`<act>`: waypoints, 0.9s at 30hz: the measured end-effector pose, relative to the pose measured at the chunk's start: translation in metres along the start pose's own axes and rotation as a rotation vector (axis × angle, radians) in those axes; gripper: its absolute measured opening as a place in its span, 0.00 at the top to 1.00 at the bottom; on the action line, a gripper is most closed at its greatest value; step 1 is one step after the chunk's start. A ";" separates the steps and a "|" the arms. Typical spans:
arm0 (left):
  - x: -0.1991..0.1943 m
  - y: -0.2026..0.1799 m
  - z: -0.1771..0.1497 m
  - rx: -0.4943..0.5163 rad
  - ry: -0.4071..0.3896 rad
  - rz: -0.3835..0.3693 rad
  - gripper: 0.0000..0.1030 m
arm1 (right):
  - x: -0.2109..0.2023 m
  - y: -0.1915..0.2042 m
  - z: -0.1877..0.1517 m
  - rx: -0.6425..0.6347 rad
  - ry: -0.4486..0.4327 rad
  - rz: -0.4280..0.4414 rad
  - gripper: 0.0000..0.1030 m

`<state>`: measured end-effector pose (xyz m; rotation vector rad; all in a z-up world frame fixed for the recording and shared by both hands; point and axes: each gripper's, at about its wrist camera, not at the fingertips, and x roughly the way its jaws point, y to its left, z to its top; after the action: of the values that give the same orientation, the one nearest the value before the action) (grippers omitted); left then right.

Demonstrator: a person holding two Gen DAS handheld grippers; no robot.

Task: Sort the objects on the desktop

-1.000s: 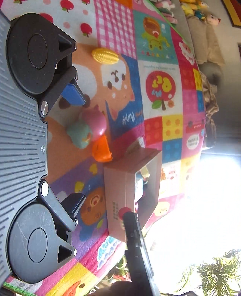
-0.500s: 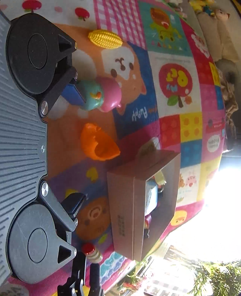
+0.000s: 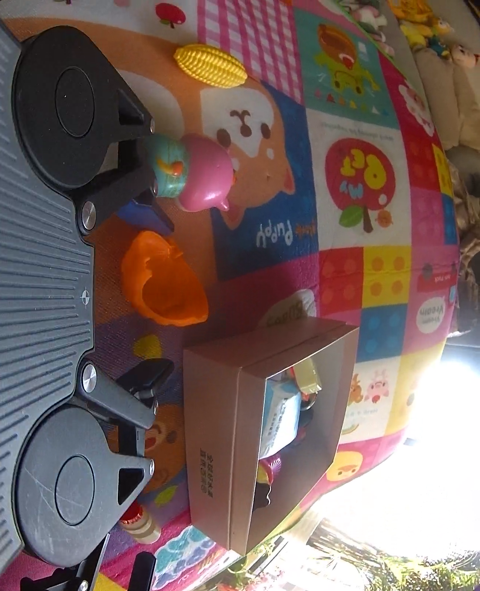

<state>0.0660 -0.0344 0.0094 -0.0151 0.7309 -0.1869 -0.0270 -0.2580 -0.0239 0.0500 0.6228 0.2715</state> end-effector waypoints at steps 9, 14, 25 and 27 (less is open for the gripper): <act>-0.040 -0.004 -0.027 0.127 0.000 -0.070 0.60 | 0.003 0.001 0.000 -0.006 0.023 -0.010 0.17; -0.063 -0.002 -0.049 0.146 0.025 -0.078 0.52 | 0.004 0.001 0.000 -0.010 0.034 -0.017 0.14; -0.057 0.001 -0.046 0.126 -0.004 -0.091 0.26 | 0.007 0.003 0.001 -0.019 0.052 -0.044 0.11; -0.054 0.003 -0.044 0.125 -0.011 -0.087 0.23 | 0.008 0.003 0.001 -0.017 0.055 -0.044 0.10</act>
<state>-0.0027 -0.0200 0.0123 0.0711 0.7070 -0.3146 -0.0210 -0.2532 -0.0269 0.0125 0.6751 0.2365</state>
